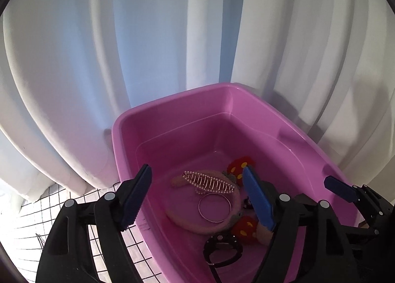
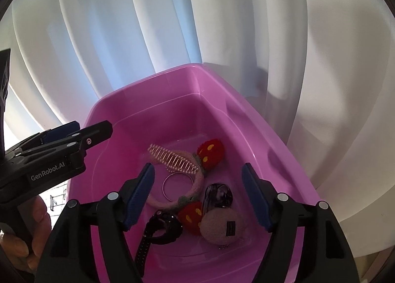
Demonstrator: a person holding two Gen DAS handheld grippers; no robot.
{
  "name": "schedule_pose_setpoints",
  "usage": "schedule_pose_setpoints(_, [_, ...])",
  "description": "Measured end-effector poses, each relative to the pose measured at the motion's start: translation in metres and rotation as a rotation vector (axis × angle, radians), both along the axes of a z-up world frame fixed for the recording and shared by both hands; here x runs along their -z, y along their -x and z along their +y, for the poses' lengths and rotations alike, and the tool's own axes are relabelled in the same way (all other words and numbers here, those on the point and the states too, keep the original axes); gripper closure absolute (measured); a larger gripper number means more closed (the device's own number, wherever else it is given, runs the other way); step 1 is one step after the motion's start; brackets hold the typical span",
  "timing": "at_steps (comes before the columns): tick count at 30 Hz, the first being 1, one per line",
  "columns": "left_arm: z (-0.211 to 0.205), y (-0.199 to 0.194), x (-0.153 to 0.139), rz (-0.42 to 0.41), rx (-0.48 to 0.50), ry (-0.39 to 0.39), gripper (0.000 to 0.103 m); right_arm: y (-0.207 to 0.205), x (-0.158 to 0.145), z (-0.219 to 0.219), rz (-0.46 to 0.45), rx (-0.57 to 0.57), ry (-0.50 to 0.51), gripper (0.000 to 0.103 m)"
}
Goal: Organize jewelry
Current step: 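Open both tools to drop the claw clip and hair tie into the tub, then move both tools back over the table toward the hair clip and small bangle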
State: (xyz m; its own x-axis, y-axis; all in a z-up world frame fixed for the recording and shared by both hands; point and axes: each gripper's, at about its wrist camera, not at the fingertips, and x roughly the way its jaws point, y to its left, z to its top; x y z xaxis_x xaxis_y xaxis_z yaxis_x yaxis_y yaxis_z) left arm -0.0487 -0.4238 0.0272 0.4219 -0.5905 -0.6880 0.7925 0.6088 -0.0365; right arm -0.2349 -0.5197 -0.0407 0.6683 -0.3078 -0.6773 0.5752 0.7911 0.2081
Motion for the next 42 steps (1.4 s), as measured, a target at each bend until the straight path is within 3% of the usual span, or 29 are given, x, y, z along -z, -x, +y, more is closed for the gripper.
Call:
schedule_pose_setpoints(22, [0.063, -0.019, -0.017, 0.003, -0.121, 0.032, 0.020, 0.001, -0.025, 0.040, -0.056, -0.053, 0.009, 0.033])
schedule_pose_setpoints(33, [0.143, -0.041, -0.018, 0.031, -0.233, 0.050, 0.013, -0.025, -0.040, 0.102, -0.084, -0.166, 0.041, 0.033])
schedule_pose_setpoints(42, [0.243, -0.074, -0.005, 0.049, -0.388, 0.046, 0.010, -0.070, -0.044, 0.166, -0.086, -0.312, 0.057, 0.033])
